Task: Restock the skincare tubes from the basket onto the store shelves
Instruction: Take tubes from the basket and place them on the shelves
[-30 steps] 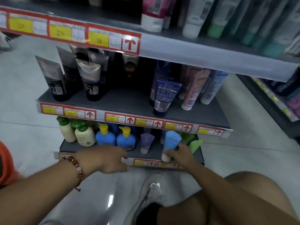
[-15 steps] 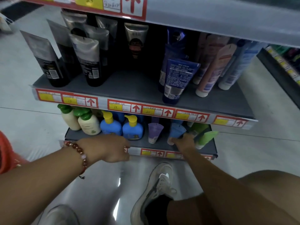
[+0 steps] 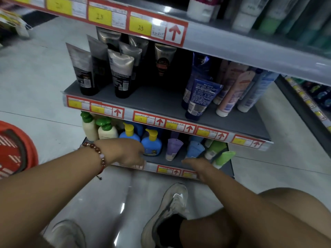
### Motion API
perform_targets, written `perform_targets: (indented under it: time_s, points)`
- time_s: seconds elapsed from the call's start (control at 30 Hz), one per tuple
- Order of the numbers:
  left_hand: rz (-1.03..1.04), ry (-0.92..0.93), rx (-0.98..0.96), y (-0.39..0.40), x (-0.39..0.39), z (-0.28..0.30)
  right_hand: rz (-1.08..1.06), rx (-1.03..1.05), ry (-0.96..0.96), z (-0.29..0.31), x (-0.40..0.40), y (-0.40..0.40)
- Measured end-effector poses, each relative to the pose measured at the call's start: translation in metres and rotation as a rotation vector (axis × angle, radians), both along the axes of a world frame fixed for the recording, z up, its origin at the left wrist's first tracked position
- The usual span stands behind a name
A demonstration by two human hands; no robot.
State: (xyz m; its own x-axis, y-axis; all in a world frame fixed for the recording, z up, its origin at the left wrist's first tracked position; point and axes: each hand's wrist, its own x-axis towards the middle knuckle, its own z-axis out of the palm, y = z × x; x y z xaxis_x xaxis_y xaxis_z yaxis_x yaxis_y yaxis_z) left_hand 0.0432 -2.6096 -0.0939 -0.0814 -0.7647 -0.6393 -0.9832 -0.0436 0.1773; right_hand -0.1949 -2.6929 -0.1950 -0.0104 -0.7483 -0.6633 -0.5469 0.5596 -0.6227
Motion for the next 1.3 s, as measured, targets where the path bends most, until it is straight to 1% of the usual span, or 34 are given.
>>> perform_targets:
  time_s: [0.03,0.1,0.3,0.37,0.47,0.57,0.63,0.77,0.87,0.97,1.1,1.17,1.23,1.3]
  points:
    - [0.007,0.002,-0.013,0.004,0.002,0.005,0.053,0.022,0.008,0.009,0.007,0.008]
    - [0.029,0.010,-0.040,0.015,0.009,0.014,0.191,-0.009,0.069,0.025,0.024,0.022]
    - [0.179,0.026,-0.128,0.068,0.054,0.034,0.766,-0.264,0.238,0.080,0.106,0.072]
    - [0.251,0.025,-0.148,0.092,0.077,0.043,0.911,-0.345,0.276,0.105,0.137,0.098]
    - [0.415,0.020,-0.217,0.137,0.119,0.052,1.094,-0.415,0.209,0.133,0.184,0.137]
    - [0.593,0.027,-0.265,0.198,0.166,0.051,1.248,-0.489,0.166,0.142,0.234,0.170]
    - [0.689,-0.025,-0.224,0.243,0.199,0.040,1.341,-0.533,0.147,0.138,0.270,0.186]
    - [0.837,-0.209,0.038,0.342,0.252,0.008,1.599,-0.667,0.136,0.130,0.339,0.223]
    - [0.908,-0.273,0.227,0.398,0.278,-0.021,1.748,-0.726,0.169,0.115,0.390,0.245]
    - [0.970,-0.243,0.306,0.424,0.299,-0.062,1.908,-0.653,0.237,0.078,0.443,0.258]
    - [0.974,-0.189,0.311,0.410,0.329,-0.124,2.073,-0.520,0.453,0.010,0.507,0.265]
    - [0.965,-0.163,0.308,0.393,0.347,-0.156,2.127,-0.470,0.518,-0.025,0.532,0.267]
    - [0.963,-0.169,0.265,0.378,0.365,-0.189,2.171,-0.443,0.541,-0.057,0.554,0.267]
    - [0.971,-0.188,0.201,0.366,0.378,-0.216,2.217,-0.407,0.492,-0.088,0.572,0.266]
